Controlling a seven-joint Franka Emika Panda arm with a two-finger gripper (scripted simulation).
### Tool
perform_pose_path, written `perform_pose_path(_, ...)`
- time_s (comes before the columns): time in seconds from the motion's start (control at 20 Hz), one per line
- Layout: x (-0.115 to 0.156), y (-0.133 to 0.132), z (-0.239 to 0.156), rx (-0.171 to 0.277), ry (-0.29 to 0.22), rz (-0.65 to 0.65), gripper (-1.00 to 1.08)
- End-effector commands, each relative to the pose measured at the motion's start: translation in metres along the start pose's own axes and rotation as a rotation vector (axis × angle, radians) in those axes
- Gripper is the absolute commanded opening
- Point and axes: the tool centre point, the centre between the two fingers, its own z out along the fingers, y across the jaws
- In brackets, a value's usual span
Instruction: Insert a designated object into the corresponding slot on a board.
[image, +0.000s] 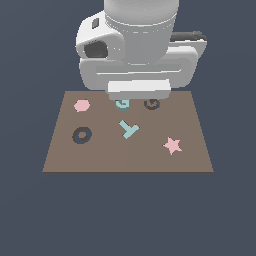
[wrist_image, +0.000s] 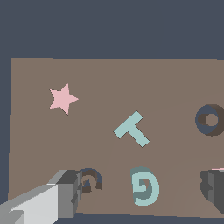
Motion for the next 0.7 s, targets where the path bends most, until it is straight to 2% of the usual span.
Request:
perform_pose_path(0.0, 0.000, 0.000, 0.000, 0.000, 0.000, 0.000, 1.00)
perform_pose_path(0.35, -0.007, 0.003, 0.009, -0.001, 0.000, -0.008, 1.00)
perform_pose_path(0.65, -0.026, 0.009, 0.032, -0.005, -0.001, -0.027, 1.00)
